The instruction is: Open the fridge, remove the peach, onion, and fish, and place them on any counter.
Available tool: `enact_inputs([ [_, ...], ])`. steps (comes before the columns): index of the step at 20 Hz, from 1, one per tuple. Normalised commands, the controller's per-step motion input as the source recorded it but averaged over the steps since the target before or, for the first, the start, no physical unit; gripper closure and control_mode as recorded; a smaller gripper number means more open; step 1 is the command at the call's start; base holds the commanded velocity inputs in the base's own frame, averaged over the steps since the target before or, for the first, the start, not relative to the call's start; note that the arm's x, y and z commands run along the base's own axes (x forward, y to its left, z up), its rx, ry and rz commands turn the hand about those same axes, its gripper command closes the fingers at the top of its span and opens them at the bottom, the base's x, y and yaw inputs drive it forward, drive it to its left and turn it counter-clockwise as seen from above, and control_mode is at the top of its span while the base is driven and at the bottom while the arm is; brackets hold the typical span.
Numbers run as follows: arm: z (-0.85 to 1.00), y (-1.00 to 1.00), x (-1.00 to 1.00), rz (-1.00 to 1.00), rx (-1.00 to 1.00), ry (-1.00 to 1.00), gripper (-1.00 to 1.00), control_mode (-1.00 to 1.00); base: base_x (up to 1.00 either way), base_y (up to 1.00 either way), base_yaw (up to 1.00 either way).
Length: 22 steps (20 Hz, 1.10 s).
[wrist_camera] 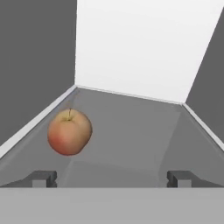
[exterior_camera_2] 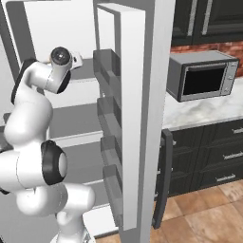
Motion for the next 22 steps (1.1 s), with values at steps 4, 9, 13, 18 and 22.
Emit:
enact_inputs([
  [4,0.00,0.31,0.03,0.00,0.00,0.15,-1.00,-1.00,0.00,0.00,0.00],
  [9,0.00,0.39,0.00,0.02,0.01,0.17,-1.00,-1.00,0.00,0.00,0.00],
  [13,0.00,0.43,0.27,0.04,0.00,0.10,-1.00,-1.00,0.00,0.00,0.00],
  [18,-0.07,0.25,0.50,0.04,0.02,0.02,-1.00,-1.00,0.00,0.00,0.00],
  [22,-0.41,0.02,0.23,0.04,0.00,0.02,-1.00,-1.00,0.00,0.00,0.00],
])
